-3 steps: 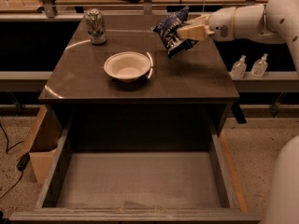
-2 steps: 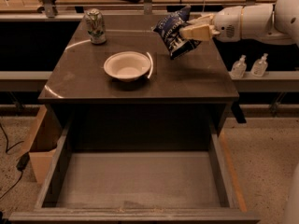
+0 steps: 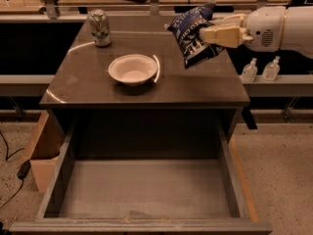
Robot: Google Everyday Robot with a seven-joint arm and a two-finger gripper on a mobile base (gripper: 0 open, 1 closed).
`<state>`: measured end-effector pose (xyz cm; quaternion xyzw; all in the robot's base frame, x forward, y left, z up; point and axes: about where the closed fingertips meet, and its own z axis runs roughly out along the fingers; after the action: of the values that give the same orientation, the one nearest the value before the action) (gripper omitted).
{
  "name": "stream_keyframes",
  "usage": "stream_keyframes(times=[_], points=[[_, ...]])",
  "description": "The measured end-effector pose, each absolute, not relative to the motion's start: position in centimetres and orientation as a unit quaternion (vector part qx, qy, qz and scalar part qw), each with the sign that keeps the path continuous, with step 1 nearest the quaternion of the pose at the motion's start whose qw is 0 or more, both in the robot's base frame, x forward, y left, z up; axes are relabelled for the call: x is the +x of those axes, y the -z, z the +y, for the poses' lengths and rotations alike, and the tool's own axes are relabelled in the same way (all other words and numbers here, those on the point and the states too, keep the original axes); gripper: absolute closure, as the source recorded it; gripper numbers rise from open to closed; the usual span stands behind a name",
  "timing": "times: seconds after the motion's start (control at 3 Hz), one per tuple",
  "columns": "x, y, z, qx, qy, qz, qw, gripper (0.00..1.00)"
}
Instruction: Place blue chip bag into top drawer
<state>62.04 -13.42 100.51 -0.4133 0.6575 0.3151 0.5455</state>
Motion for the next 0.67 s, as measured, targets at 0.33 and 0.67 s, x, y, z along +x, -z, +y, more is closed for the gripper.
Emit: stream_keyframes(times=[0.33,0.67], points=[[57.3,-98.8,-11.3,-0.404,-0.337,0.667,0.527,1.0],[53.3,-95.2,-8.0,-0.407,-0.366,0.67,0.501,1.0]])
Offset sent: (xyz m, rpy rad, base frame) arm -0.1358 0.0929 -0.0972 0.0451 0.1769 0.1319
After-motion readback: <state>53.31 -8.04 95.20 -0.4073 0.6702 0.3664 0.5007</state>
